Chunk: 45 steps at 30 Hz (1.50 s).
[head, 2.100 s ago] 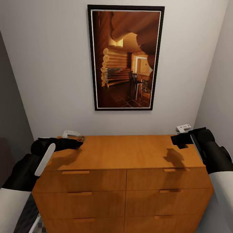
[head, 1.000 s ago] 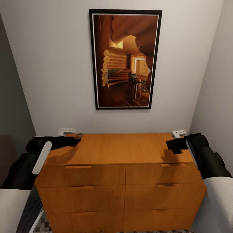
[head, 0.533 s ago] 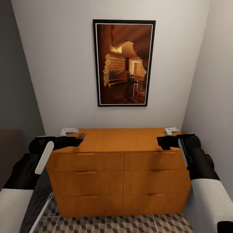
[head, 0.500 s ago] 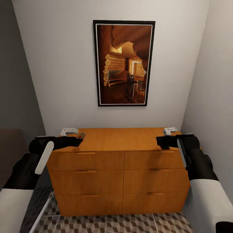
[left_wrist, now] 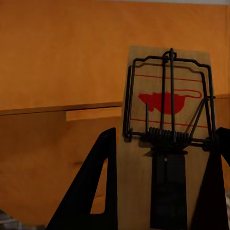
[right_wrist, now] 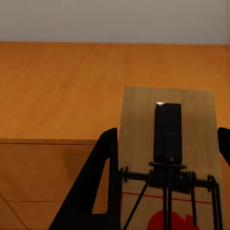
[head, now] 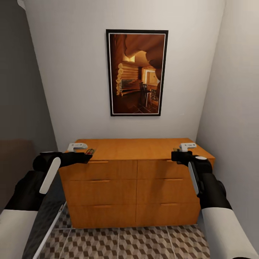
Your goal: Take the four mousetraps from the cabinet in the bathroom and place them on the bathroom floor. Make sure all four end up on the same floor surface, and ensure that at least two of them are either under or directly next to the same bathroom sink.
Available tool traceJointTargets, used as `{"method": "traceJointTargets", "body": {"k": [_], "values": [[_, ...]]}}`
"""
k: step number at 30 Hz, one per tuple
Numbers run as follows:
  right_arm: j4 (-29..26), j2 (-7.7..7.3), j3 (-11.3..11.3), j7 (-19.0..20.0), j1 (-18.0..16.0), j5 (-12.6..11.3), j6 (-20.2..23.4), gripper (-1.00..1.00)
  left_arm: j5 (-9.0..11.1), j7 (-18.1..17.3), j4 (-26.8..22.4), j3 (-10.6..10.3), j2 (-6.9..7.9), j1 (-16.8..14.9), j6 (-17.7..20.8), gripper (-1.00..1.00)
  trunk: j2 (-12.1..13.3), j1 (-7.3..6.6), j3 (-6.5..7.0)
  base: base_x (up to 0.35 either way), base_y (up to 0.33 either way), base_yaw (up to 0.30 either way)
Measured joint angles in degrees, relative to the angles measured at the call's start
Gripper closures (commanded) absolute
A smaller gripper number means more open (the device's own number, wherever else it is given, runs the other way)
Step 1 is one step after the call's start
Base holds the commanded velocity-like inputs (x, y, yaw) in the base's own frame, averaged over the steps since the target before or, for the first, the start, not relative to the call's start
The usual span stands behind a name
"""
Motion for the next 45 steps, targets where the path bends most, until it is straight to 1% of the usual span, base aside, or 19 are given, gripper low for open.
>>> {"method": "traceJointTargets", "body": {"k": [5,14,24,27,29,30,33,34,35,36,37,38,39,40,41,42,44,45], "values": [[0.8,-0.04,-0.5,-0.2,0.0,-0.7,-0.2,1.00,0.0,0.0,0.2,0.0,-0.04,0.0,0.0,1.00,0.0,0.00,0.00,-0.009,0.000,0.000],[1.2,-0.33,-0.7,-0.2,0.0,-0.9,0.0,1.00,0.1,0.0,0.5,-0.1,-0.19,0.0,0.0,1.00,0.0,0.00,0.00,-0.001,0.000,0.000],[1.2,-0.19,-0.7,0.0,0.0,-1.0,0.4,1.00,0.3,0.1,1.3,-0.4,-0.29,0.0,-0.1,1.00,0.0,0.00,0.00,0.000,0.000,0.000],[1.2,-0.24,-0.7,-0.1,0.0,-1.0,0.5,1.00,0.0,0.1,2.7,-0.4,-0.81,0.0,-0.1,1.00,0.0,0.00,0.00,0.000,0.000,0.000],[1.2,-0.22,-0.7,-0.1,0.0,-1.0,0.5,1.00,-0.1,0.1,3.8,-0.4,-1.83,0.0,-0.1,1.00,0.0,0.00,0.00,0.000,0.000,0.000],[1.2,-0.20,-0.7,-0.2,0.0,-1.0,0.5,1.00,-0.2,0.1,4.0,-0.4,-2.11,0.0,-0.1,1.00,0.0,0.00,0.00,0.000,0.000,0.000],[1.3,-0.14,-0.6,-0.2,0.1,-0.9,0.5,1.00,-0.2,0.1,4.5,-0.5,-2.45,0.0,-0.3,1.00,0.0,0.00,0.00,0.000,0.000,0.000],[1.3,-0.10,-0.6,-0.2,0.1,-0.9,0.5,1.00,-0.2,0.2,5.1,-0.6,-2.57,0.0,-0.9,1.00,0.0,0.00,0.00,0.000,0.000,0.000],[1.5,-0.06,-0.6,-0.2,0.1,-0.9,0.3,1.00,-0.5,0.2,6.8,-1.0,-2.82,0.0,-3.0,1.00,0.0,0.00,0.00,0.000,0.000,0.000],[2.3,0.01,-0.6,-0.3,0.1,-0.9,-0.1,1.00,-1.1,0.3,9.3,-2.0,-3.51,0.0,-5.9,1.00,0.0,0.00,-0.01,0.000,0.000,0.000],[2.8,0.14,-0.6,-0.4,0.1,-0.9,-0.3,1.00,-1.4,0.4,10.9,-2.5,-4.38,0.0,-7.5,1.00,0.0,0.00,0.00,0.000,0.000,0.000],[8.9,4.11,-0.4,-6.2,0.1,-0.7,-7.3,1.00,-10.0,0.4,19.6,-4.1,-9.18,0.0,-22.3,1.00,0.0,0.00,0.01,0.000,0.000,0.000],[11.8,5.01,-0.4,-8.5,0.1,-0.6,-10.3,1.00,-11.6,0.4,26.4,-4.4,-13.81,0.0,-26.9,1.00,0.0,0.01,-0.02,0.000,0.000,0.000],[14.8,5.62,-0.4,-10.9,0.1,-0.4,-13.7,1.00,-13.6,0.5,29.5,-4.3,-13.75,0.0,-30.6,1.00,0.0,0.00,-0.01,0.000,0.000,0.000],[18.0,6.44,-0.2,-13.5,0.1,-0.3,-17.2,1.00,-14.6,0.5,32.5,-4.3,-14.48,0.0,-34.2,1.00,0.0,0.00,-0.01,0.000,0.000,0.000],[21.1,7.40,0.0,-16.1,0.1,-0.2,-20.4,1.00,-15.2,0.6,34.9,-4.2,-15.08,0.0,-37.4,1.00,0.0,0.00,-0.01,0.000,0.000,0.000],[25.9,9.15,0.7,-20.7,0.0,0.0,-25.2,1.00,-15.6,0.7,38.0,-4.2,-15.80,0.0,-43.2,1.00,0.0,0.00,-0.01,0.000,0.000,0.000],[27.2,9.79,1.3,-22.3,0.0,0.2,-26.6,1.00,-15.7,0.7,38.6,-4.2,-15.94,0.0,-44.4,1.00,0.0,0.00,0.00,0.000,0.000,0.000]]}}
